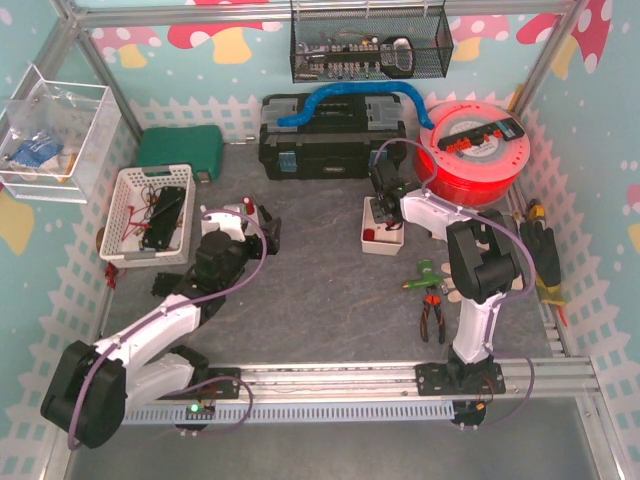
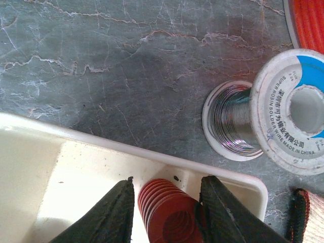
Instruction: Install the large spring
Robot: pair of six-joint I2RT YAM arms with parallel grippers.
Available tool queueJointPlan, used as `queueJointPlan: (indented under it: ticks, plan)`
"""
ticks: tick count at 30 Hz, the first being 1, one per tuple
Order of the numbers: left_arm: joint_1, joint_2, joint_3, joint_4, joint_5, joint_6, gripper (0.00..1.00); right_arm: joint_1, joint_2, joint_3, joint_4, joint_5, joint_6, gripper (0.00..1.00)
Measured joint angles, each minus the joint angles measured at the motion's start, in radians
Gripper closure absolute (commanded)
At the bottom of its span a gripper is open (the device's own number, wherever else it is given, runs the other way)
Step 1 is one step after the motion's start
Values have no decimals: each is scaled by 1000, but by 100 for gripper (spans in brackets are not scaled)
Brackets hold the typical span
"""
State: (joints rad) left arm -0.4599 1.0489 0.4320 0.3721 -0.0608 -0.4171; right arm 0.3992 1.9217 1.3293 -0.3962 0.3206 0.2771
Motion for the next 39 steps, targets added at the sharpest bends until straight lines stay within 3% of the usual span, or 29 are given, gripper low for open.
queueJointPlan:
  ticks: [18,28,34,39]
  plan:
    - [-1,-1,0,0,-8,2,1,1,-37,2,-17,1,2,55]
    - [-1,-8,0,0,-11,3,1,3,30,31,-39,-6,15,53]
    - [-1,-10,-1,0,-12,3,1,3,53,40,-45,-58,29,57]
    - [-1,-13,-2,0,-16,3,1,3,54,40,-45,-63,35,72]
